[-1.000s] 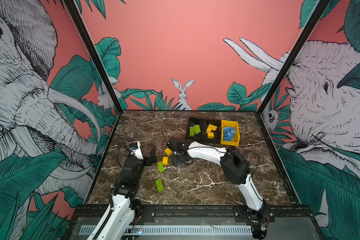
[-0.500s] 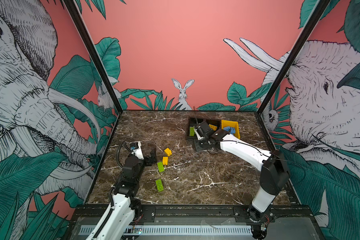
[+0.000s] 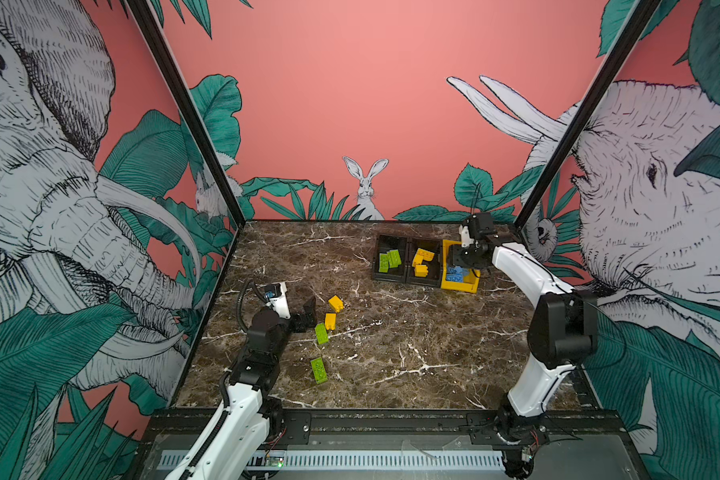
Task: Sort the legos into containers by color
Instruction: 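Carry the blue brick into the yellow bin and open the right gripper, then move the right gripper over a lime-green brick near the left gripper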
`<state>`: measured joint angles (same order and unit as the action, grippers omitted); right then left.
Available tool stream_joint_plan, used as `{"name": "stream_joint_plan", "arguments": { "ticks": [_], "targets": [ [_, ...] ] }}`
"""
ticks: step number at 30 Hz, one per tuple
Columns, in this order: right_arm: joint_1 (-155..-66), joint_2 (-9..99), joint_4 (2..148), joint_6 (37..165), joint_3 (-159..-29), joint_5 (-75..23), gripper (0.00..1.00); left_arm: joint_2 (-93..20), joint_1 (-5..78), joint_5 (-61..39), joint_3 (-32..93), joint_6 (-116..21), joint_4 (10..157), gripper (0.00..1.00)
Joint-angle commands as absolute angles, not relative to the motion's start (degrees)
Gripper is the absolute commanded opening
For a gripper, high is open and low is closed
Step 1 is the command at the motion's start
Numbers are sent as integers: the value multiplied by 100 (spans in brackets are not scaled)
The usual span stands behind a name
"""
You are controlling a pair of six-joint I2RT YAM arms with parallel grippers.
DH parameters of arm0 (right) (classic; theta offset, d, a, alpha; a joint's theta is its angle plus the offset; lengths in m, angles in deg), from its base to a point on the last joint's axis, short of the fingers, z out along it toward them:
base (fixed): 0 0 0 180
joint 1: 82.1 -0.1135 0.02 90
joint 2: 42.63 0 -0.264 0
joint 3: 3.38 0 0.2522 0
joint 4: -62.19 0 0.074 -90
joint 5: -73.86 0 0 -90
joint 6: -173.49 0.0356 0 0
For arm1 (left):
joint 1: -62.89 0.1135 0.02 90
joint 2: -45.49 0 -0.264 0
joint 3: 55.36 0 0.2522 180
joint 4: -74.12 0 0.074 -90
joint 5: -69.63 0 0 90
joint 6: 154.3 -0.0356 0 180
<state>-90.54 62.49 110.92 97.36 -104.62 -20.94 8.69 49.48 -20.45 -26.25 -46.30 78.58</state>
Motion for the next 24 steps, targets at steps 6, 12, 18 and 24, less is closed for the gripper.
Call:
{"name": "stream_joint_plan", "arguments": {
  "ticks": [6, 12, 18, 24],
  "targets": [
    [-8783, 7030, 11163, 9476, -11264, -2102, 59, 731, 4962, -1961, -2563, -4601, 7663, 99],
    [-8708, 7277, 11403, 9414, -11605, -2013, 80, 729, 4962, -1965, -2543, -4604, 7689, 99],
    [-8731, 6979, 11654, 9412, -11660, -2098, 86, 809, 4961, -1986, -2539, -4619, 7753, 99],
    [-9679, 5683, 11389, 9794, -10540, -2485, 74, 948, 4962, -2185, -2508, -4619, 7922, 99]
  ]
}}
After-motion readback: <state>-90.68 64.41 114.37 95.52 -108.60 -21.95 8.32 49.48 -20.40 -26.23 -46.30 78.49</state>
